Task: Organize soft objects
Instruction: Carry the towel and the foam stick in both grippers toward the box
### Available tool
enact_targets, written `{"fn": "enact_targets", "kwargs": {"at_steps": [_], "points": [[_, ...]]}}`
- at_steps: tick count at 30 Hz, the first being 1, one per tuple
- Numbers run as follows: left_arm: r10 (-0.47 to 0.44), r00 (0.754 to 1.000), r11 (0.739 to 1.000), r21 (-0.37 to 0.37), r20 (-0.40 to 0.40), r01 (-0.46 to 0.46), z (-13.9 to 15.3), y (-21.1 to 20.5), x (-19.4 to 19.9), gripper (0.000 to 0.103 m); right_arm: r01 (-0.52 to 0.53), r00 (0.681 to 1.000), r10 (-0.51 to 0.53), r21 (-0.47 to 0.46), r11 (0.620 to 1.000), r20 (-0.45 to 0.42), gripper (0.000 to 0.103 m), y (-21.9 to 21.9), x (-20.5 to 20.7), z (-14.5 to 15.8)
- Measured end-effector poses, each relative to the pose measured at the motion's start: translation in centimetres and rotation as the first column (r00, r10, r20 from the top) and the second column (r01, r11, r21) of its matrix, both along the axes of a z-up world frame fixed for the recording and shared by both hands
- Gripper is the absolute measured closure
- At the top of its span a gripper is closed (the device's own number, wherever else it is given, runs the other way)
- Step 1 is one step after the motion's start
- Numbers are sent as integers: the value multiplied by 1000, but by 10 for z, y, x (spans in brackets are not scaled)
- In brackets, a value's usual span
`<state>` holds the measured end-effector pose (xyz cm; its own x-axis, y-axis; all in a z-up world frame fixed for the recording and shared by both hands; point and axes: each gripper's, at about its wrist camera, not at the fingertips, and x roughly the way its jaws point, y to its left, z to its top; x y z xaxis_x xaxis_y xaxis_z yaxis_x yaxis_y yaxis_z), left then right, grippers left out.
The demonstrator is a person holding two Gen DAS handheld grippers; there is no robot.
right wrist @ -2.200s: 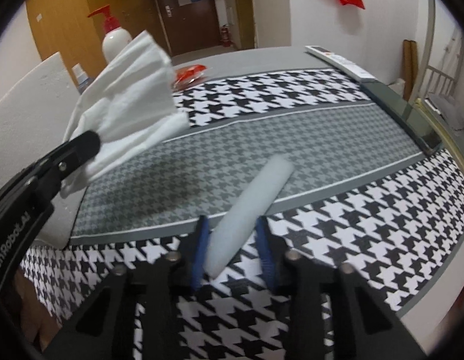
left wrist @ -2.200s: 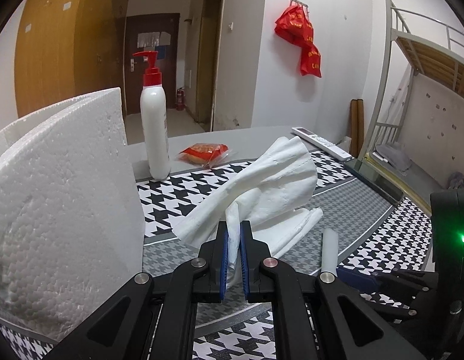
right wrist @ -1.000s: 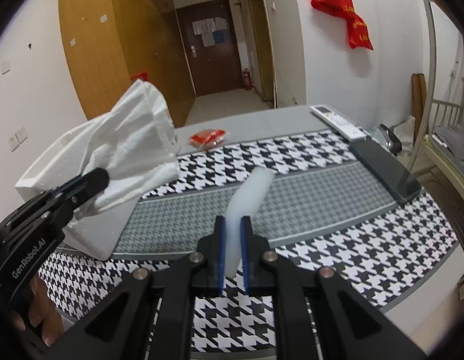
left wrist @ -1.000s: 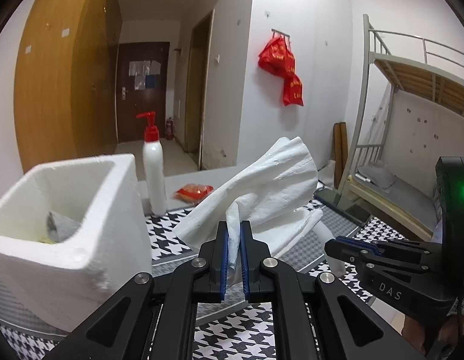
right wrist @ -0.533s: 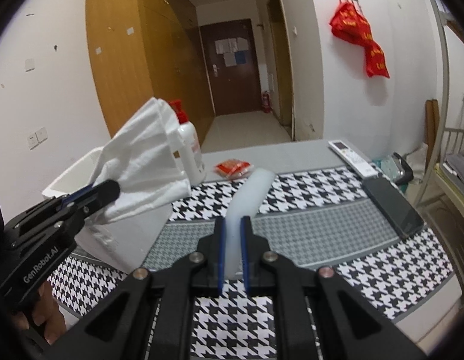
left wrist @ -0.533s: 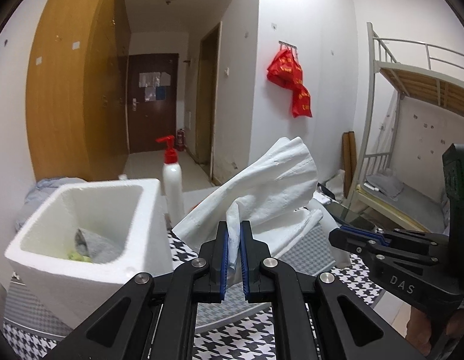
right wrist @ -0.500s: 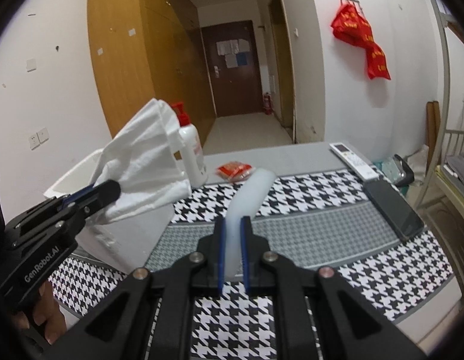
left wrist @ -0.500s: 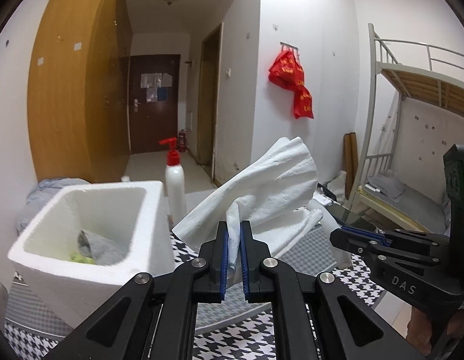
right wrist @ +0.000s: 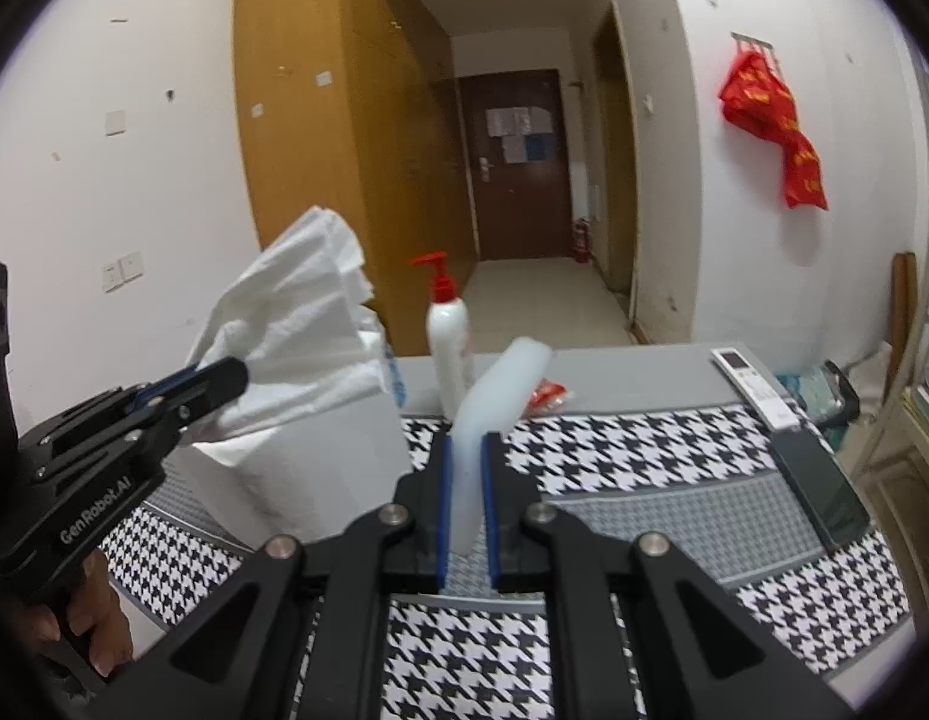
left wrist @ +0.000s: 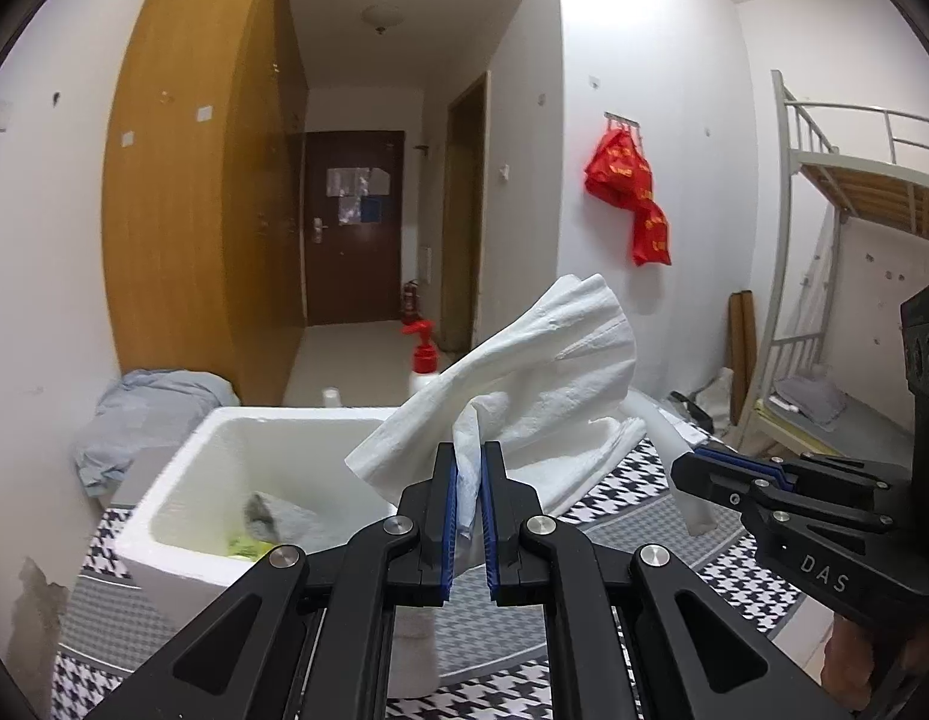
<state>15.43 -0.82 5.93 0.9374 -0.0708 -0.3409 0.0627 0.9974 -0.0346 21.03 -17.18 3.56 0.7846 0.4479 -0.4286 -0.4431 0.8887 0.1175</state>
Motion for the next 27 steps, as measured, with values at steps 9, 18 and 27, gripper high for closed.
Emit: {"fn": "enact_targets", "kwargs": {"at_steps": [9, 18, 27], "points": [[84, 996, 996, 3, 22, -84, 7, 27, -6, 95, -65, 998, 65, 4, 998, 20, 91, 25, 8, 8], [134, 991, 991, 1, 14, -134, 8, 50, -3, 95, -148, 989, 148, 8, 989, 17, 91, 58, 12, 11], [189, 982, 982, -16, 18, -189, 9, 79, -8, 95, -200, 980, 200, -1, 980, 10, 91, 88, 19, 15]]}}
